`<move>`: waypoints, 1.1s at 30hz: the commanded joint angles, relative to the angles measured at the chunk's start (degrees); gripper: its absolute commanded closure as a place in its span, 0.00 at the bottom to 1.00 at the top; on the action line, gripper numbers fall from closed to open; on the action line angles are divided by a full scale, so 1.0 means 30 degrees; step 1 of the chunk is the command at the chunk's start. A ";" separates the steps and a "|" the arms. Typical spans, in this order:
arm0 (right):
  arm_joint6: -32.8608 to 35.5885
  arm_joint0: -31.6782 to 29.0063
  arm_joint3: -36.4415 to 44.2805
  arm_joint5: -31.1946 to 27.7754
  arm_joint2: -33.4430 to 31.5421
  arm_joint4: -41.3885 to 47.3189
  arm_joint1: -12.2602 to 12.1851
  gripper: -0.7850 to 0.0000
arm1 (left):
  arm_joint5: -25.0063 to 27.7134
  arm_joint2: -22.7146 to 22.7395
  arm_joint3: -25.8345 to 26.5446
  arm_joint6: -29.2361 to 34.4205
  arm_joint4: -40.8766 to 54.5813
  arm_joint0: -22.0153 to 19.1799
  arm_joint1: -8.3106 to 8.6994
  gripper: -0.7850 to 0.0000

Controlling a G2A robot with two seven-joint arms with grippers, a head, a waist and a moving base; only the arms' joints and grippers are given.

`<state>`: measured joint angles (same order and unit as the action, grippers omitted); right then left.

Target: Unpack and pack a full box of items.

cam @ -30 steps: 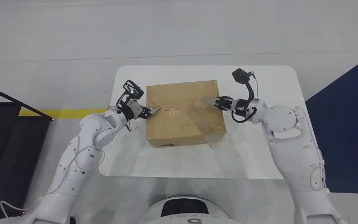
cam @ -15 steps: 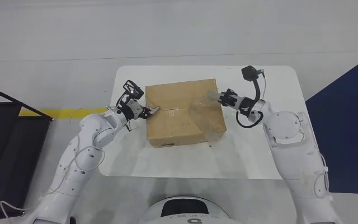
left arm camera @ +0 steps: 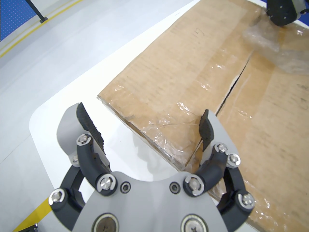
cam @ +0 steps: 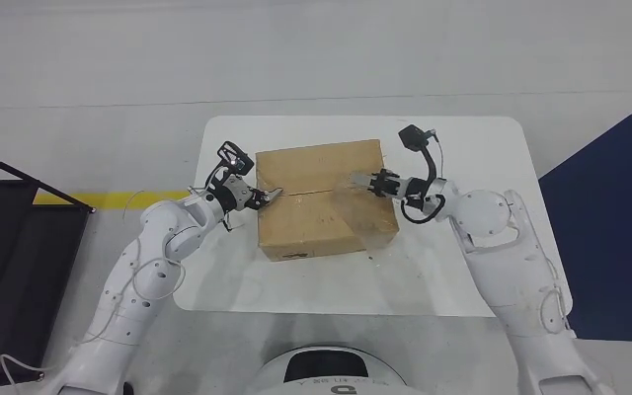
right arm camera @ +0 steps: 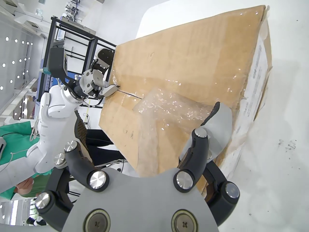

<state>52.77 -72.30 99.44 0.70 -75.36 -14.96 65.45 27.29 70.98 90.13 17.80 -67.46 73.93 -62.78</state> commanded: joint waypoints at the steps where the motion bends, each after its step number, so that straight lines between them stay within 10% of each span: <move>1: 0.0074 0.0033 0.0071 -0.0196 0.0061 0.0370 -0.0002 0.00 | 0.0000 0.0000 0.0000 0.0000 0.0000 0.0000 0.0000 0.00; 33: -0.1387 0.0132 -0.1315 0.0170 0.0339 0.2750 0.0020 0.00 | -0.0026 0.0292 0.0773 0.0185 0.0471 -0.0024 0.0020 0.00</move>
<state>48.79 -72.01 95.75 1.41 -74.35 -7.04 65.50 27.12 71.77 92.33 18.26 -66.23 73.84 -62.73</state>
